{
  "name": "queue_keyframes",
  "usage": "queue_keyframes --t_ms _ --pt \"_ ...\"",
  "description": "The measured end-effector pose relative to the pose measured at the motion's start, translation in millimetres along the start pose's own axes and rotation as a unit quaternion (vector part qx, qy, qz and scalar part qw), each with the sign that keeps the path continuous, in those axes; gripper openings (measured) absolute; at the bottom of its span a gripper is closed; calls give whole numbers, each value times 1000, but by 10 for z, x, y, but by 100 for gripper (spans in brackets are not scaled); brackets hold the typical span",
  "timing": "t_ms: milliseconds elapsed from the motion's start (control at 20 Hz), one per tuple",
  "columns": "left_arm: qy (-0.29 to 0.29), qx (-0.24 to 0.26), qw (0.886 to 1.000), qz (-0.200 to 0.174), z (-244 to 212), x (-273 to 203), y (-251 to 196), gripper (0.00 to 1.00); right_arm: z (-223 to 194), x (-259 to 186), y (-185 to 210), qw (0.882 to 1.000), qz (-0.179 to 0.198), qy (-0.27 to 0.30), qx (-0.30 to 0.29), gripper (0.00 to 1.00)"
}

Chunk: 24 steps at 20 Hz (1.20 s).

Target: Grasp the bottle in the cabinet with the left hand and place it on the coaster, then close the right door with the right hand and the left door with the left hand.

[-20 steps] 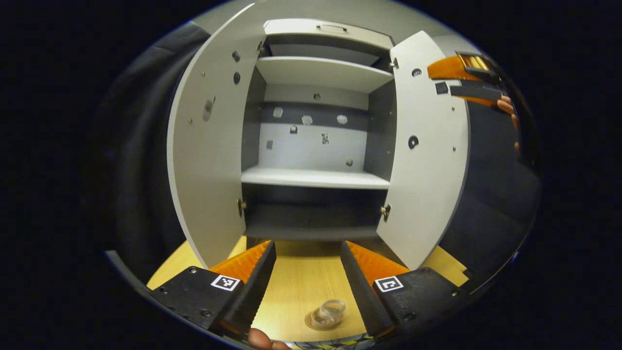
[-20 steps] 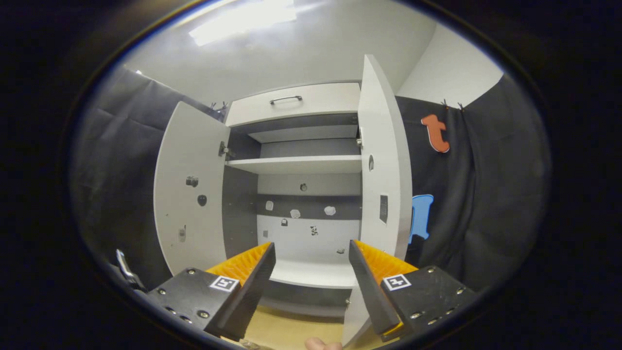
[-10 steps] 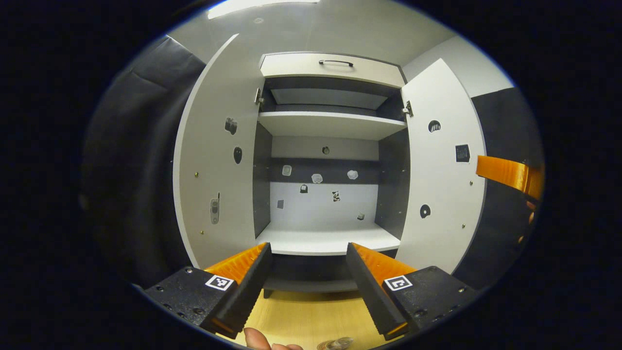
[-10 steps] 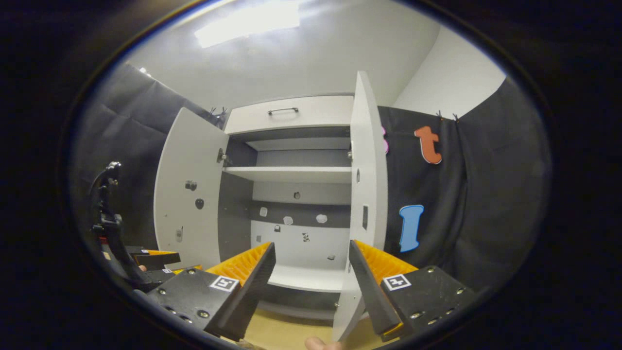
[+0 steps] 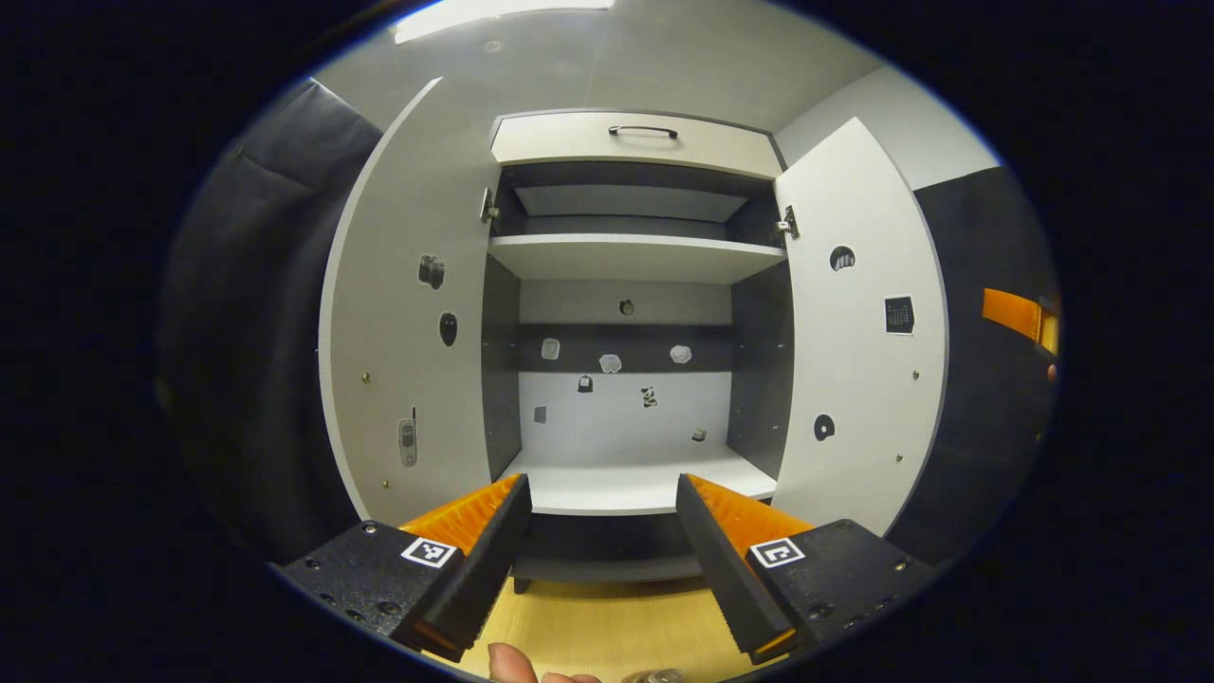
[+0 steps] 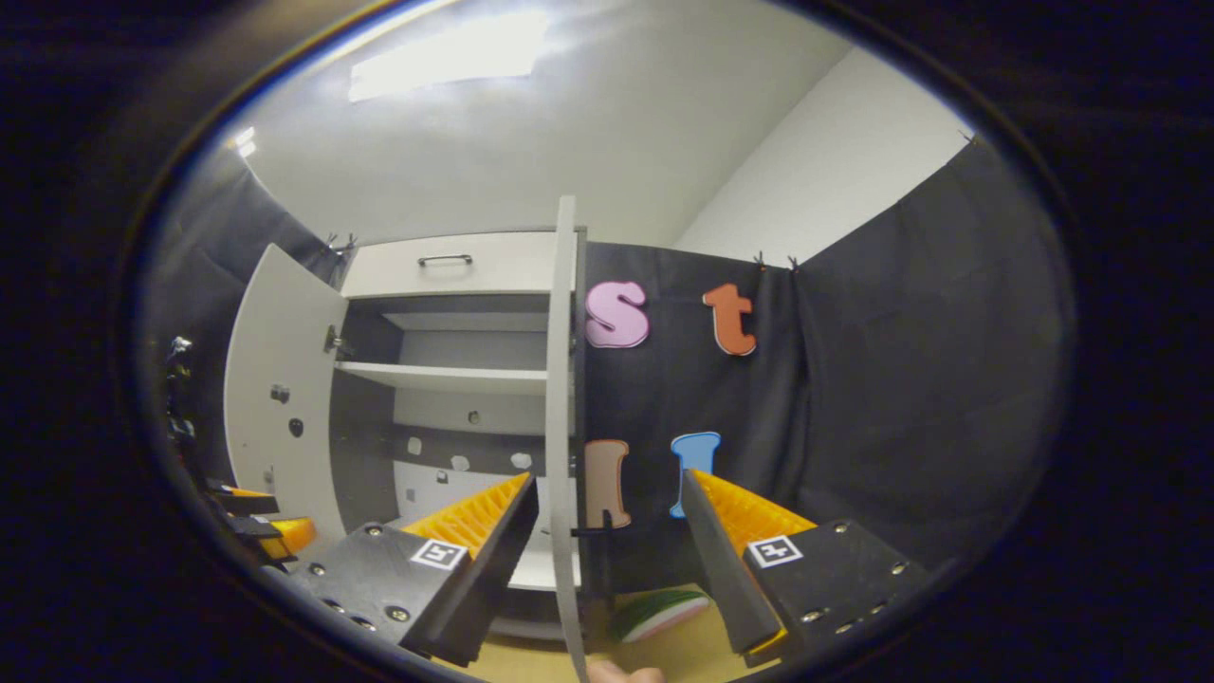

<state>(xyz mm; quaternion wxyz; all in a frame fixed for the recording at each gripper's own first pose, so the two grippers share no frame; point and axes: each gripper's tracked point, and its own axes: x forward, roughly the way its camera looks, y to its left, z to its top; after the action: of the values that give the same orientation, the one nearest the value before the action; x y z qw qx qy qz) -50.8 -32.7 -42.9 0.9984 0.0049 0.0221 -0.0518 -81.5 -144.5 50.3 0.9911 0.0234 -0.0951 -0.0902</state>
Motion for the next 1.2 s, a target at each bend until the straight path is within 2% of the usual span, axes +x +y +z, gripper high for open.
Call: queue_keyframes --t_ms 150,250,600,650,750,800,900,950,1200 --pt "3 -3 1000 6 -27 -21 64 96 -145 105 -147 999 -30 16 -16 92" --pt "8 -8 1000 11 -52 -42 126 97 -263 170 -91 999 -29 32 -13 92" --pt "11 -15 999 51 -70 -115 461 97 -503 291 271 998 18 65 -9 92" --pt "10 -17 998 57 -71 -124 506 94 -532 305 305 997 23 68 -8 92" --pt "13 -18 997 69 -82 -145 606 97 -566 327 383 997 35 73 -3 92" --pt "12 -18 997 75 -76 -166 653 94 -581 344 432 996 41 74 0 92" --pt "11 -20 996 84 -63 -191 730 97 -612 361 507 996 51 75 0 92" --pt "11 -21 996 88 -76 -196 767 94 -624 369 555 995 57 76 1 92" --pt "10 -30 994 103 -77 -207 886 93 -703 387 823 992 93 82 5 92"
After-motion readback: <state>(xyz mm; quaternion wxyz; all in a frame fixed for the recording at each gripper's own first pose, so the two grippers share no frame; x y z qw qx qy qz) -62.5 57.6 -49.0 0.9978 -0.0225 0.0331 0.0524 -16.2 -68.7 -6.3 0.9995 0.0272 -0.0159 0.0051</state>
